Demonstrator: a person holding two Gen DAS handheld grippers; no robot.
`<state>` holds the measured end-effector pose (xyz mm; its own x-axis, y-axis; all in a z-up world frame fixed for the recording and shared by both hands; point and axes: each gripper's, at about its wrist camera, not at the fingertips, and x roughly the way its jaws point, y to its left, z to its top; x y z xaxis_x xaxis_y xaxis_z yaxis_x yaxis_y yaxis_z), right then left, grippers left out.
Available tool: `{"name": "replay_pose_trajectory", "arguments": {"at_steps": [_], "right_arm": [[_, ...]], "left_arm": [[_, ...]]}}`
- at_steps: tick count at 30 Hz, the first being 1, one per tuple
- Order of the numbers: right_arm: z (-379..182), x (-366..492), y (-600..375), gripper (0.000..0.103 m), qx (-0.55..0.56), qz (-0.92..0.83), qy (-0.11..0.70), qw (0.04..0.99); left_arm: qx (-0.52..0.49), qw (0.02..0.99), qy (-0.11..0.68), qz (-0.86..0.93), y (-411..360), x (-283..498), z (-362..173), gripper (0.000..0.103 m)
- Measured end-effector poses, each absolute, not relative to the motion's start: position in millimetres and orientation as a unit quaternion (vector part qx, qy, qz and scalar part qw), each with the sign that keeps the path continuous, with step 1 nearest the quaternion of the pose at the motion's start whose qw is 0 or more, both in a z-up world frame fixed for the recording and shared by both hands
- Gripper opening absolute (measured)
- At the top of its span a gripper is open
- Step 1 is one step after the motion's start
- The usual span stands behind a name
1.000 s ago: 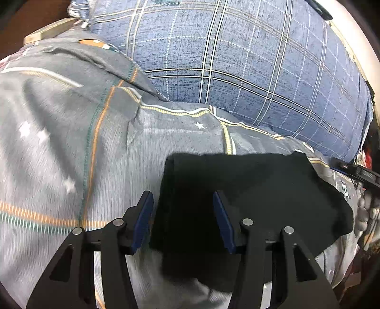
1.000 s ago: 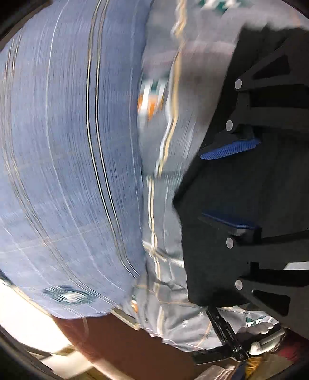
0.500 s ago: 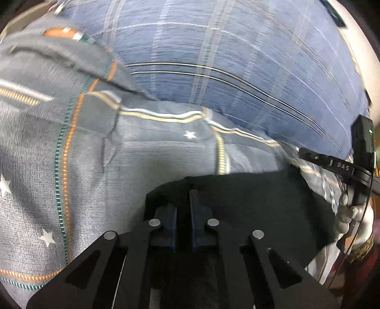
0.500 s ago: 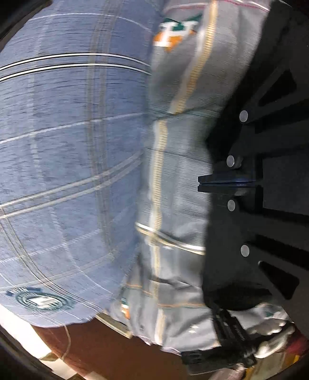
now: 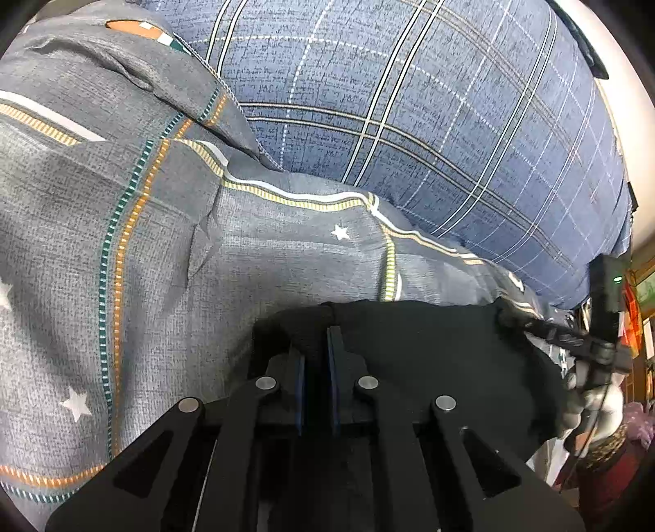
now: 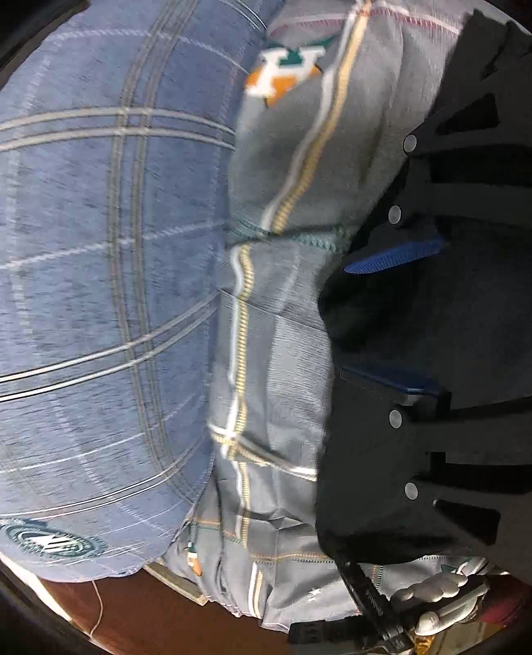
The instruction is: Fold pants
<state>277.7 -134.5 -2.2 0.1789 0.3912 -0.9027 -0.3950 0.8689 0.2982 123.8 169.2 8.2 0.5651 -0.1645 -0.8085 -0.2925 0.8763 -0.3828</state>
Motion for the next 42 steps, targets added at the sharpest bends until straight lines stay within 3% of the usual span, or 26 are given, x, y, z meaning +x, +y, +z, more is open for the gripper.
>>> {"name": "replay_pose_trajectory", "arguments": {"at_steps": [9,14,18,22,24,27,28,33,42], "right_arm": [[23,283,-118,0.003,-0.003,0.246,0.558,0.792],[0,301,-94,0.004,-0.012,0.223,0.567,0.793],[-21,309,-90,0.015,-0.030,0.188,0.564,0.804],[9,301,-110,0.020,0.007,0.187,0.527,0.829],[38,291,-137,0.026,0.033,0.192,0.501,0.843],[75,271,-191,0.034,0.077,0.190,0.477,0.855],[86,261,-219,0.035,0.095,0.182,0.471,0.858],[100,201,-333,0.044,0.141,0.118,0.461,0.868],[30,139,-446,0.045,0.248,0.082,0.481,0.837]], "left_arm": [[-0.252,0.852,0.456,0.052,180,113,15,0.006],[-0.273,0.844,0.457,0.069,191,113,9,0.007],[-0.287,0.843,0.450,0.071,197,101,17,0.010],[-0.294,0.853,0.420,0.096,210,74,40,0.010],[-0.301,0.856,0.407,0.103,214,62,50,0.014],[-0.292,0.863,0.398,0.103,208,48,64,0.037],[-0.284,0.865,0.401,0.099,201,47,68,0.045],[-0.231,0.873,0.427,0.053,142,64,74,0.046],[-0.117,0.866,0.483,-0.053,-24,118,72,0.046]]}}
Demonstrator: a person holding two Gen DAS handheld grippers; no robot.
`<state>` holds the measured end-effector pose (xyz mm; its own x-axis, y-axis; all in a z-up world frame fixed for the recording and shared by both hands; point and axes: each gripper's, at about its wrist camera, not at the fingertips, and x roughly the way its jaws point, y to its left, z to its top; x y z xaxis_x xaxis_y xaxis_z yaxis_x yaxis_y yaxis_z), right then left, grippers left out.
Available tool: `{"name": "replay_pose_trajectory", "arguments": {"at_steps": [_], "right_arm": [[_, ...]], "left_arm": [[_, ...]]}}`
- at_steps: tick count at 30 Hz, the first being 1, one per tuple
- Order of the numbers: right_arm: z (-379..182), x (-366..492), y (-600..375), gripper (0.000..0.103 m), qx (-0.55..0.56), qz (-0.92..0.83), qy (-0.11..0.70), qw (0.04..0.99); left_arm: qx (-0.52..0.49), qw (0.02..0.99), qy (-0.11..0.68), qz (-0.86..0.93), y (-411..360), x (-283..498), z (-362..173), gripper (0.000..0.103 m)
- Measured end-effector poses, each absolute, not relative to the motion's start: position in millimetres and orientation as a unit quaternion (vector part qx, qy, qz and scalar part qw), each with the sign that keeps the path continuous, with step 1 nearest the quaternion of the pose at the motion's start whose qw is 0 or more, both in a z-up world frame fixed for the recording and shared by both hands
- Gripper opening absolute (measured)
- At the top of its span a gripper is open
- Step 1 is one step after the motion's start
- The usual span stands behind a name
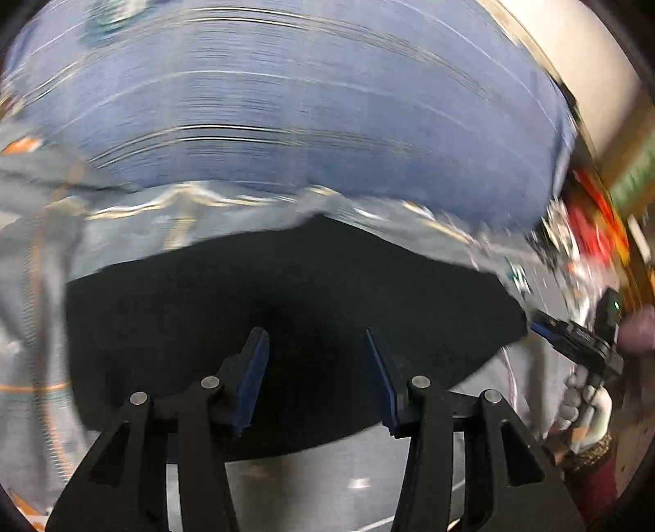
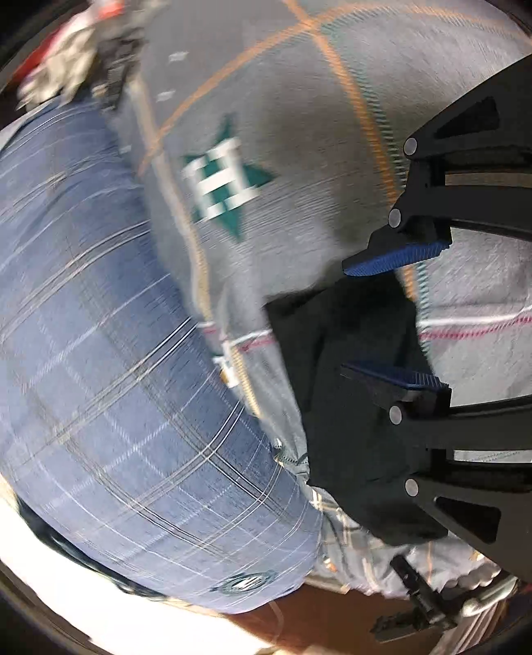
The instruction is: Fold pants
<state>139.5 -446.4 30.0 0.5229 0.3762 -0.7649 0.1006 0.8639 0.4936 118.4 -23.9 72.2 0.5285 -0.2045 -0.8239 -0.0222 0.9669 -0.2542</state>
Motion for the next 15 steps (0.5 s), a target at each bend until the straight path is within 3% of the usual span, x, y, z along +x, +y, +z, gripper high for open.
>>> {"name": "replay_pose_trajectory", "arguments": {"at_steps": [8,15], "right_arm": [[-4,119,-459,0.046,0.337,0.086,0.439,0.829],[-3,129,-434,0.057,0.291,0.114,0.416,0.854]], "left_arm": [[-0.053,0.853,0.504,-0.124,-131,179,82,0.046],[0.018,0.823,0.528,-0.209,-240,254,71,0.046]]}}
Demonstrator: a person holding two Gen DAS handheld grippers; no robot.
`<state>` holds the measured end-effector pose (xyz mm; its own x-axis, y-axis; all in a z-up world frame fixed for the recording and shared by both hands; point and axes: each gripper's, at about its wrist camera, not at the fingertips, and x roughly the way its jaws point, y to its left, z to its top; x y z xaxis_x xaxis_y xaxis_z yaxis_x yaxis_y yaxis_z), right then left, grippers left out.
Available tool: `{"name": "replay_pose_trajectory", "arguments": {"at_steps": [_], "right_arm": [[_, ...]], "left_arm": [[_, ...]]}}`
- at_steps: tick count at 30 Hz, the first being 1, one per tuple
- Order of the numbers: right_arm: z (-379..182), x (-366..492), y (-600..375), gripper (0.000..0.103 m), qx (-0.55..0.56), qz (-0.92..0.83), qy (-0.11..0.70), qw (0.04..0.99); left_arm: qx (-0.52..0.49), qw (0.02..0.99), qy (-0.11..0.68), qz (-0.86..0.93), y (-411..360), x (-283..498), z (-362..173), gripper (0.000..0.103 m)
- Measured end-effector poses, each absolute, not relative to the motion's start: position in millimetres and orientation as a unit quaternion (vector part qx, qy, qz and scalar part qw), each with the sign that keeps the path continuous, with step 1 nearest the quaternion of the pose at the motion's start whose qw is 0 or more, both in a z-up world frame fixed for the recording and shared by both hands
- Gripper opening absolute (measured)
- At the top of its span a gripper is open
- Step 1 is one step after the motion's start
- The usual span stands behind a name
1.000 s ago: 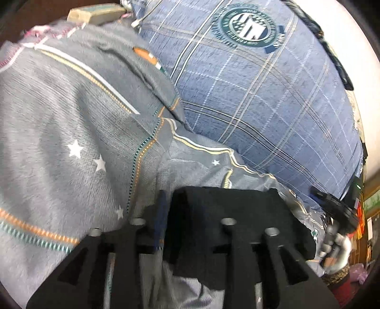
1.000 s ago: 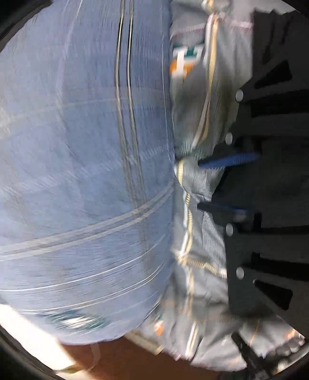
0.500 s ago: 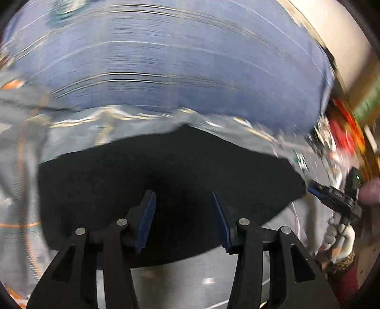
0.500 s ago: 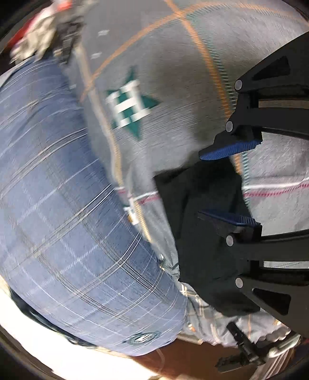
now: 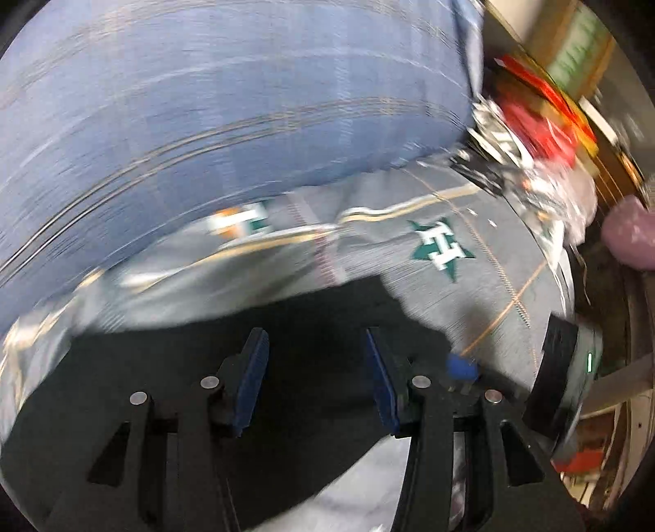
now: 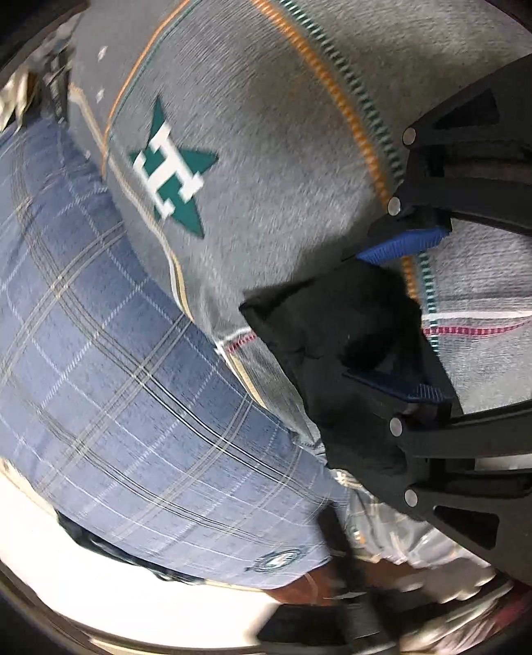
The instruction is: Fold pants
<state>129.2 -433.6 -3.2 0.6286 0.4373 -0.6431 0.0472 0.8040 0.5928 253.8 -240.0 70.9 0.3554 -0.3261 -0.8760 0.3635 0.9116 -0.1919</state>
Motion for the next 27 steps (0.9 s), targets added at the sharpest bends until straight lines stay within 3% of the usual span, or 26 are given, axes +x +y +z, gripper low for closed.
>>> {"name": "replay_pose_trajectory", "arguments": {"at_steps": [9,11,13,15,17,21,27], "right_arm": [[-10,133,-440,0.055,0.331,0.129,0.395,0.848],[-11,136,-440,0.055,0.330,0.133,0.396,0.847],[-10,138,-438,0.055,0.324,0.133,0.396,0.849],[-10,140,-437,0.055,0.315,0.133,0.397,0.852],[-9,140,-437,0.052,0.306,0.130,0.398,0.855],[-16,141,-440,0.026,0.326,0.137,0.408,0.842],[-20,144,-443,0.020,0.335,0.141,0.410,0.837]], "left_arm": [[0.110,0.762,0.572,-0.281,-323,300,4,0.046],[0.153,0.759,0.563,-0.288,-333,296,-2,0.056],[0.192,0.756,0.551,-0.296,-341,290,-4,0.057],[0.232,0.758,0.537,-0.288,-346,284,-3,0.042],[0.240,0.760,0.535,-0.280,-344,289,3,0.002],[0.209,0.783,0.530,-0.248,-331,311,22,0.002],[0.185,0.792,0.536,-0.228,-318,320,22,0.002]]}}
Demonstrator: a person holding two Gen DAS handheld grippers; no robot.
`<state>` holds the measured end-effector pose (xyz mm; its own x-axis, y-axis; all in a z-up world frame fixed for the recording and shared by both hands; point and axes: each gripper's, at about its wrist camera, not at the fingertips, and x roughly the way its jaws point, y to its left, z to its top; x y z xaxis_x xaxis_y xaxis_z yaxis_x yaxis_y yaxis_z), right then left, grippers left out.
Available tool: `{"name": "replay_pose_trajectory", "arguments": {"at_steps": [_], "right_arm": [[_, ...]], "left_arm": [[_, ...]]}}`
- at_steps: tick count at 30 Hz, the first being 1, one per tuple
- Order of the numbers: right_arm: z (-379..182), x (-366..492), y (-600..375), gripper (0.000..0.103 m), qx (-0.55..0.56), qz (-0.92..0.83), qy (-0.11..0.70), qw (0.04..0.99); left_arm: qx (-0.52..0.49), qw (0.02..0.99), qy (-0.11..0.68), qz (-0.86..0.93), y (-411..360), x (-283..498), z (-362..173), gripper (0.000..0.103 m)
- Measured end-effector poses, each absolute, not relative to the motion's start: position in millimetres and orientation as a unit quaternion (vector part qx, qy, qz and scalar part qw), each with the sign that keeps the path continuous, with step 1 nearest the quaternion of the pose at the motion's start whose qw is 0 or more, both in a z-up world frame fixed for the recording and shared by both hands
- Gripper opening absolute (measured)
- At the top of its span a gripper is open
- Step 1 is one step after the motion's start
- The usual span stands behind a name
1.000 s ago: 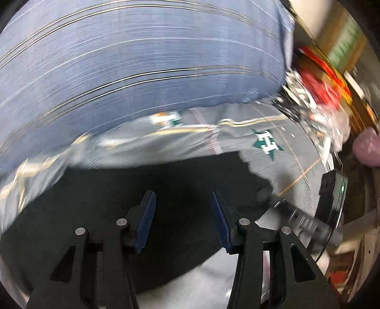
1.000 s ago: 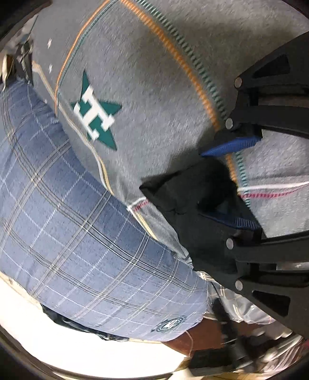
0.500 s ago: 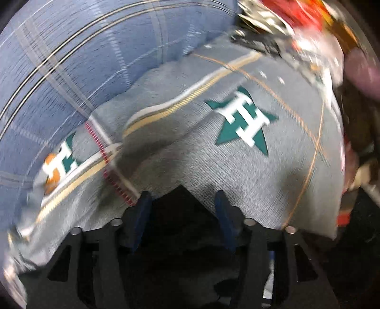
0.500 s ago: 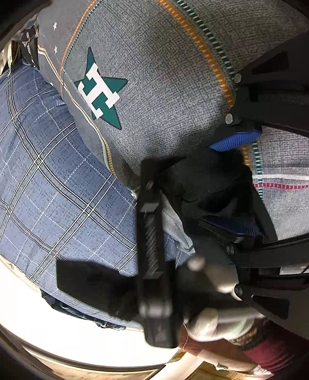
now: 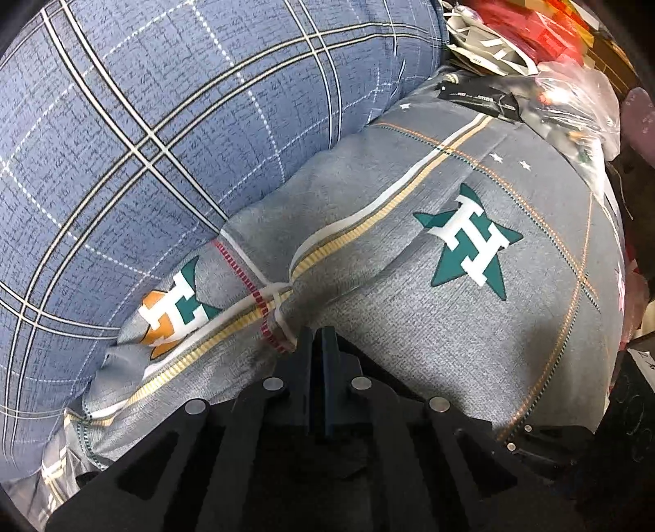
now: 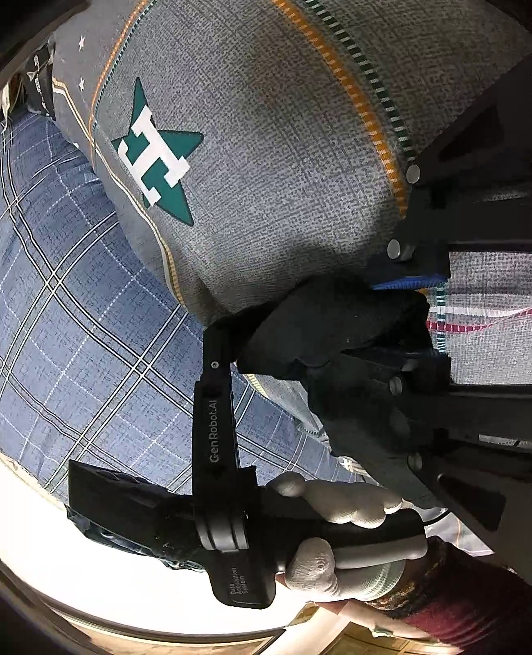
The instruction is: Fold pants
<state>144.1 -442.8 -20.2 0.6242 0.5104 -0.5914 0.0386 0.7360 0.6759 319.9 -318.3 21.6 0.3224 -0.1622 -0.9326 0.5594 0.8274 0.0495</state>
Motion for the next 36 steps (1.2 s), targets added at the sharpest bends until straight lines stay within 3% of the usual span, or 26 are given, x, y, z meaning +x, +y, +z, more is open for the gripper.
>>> {"name": "replay_pose_trajectory", "arguments": {"at_steps": [4,6,7,8,9,10,11,12,17,27,34,36], "right_arm": [[-24,148,-450,0.021,0.363,0.151,0.402,0.827],[-24,150,-451,0.023,0.364,0.156,0.400,0.826],[-23,151,-451,0.023,0.362,0.157,0.398,0.828],[-23,152,-451,0.024,0.358,0.156,0.396,0.831],[-23,153,-449,0.025,0.353,0.154,0.394,0.835],[-22,155,-447,0.025,0.344,0.152,0.393,0.839],[-22,155,-446,0.025,0.339,0.153,0.393,0.841],[-21,156,-446,0.025,0.337,0.154,0.393,0.841],[-15,154,-451,0.017,0.352,0.175,0.390,0.832],[34,145,-380,0.014,0.274,0.237,0.377,0.853],[38,155,-279,0.014,0.156,0.298,0.422,0.842],[33,157,-246,0.019,0.118,0.321,0.438,0.831]], "left_arm": [[0.181,0.781,0.546,-0.242,-327,322,11,0.006],[0.183,0.765,0.558,-0.264,-334,319,4,0.024],[0.187,0.761,0.560,-0.270,-336,316,1,0.043],[0.190,0.760,0.558,-0.274,-339,314,0,0.053],[0.202,0.757,0.554,-0.283,-345,309,-2,0.052],[0.213,0.753,0.555,-0.283,-349,306,-3,0.038],[0.231,0.757,0.544,-0.278,-354,301,-2,0.011],[0.238,0.754,0.542,-0.283,-357,299,0,0.001],[0.210,0.775,0.520,-0.292,-348,287,24,0.001],[0.065,0.826,0.483,-0.285,-248,257,80,0.001],[-0.089,0.838,0.494,-0.213,-112,234,55,0.001],[-0.125,0.834,0.501,-0.194,-80,227,42,0.001]]}}
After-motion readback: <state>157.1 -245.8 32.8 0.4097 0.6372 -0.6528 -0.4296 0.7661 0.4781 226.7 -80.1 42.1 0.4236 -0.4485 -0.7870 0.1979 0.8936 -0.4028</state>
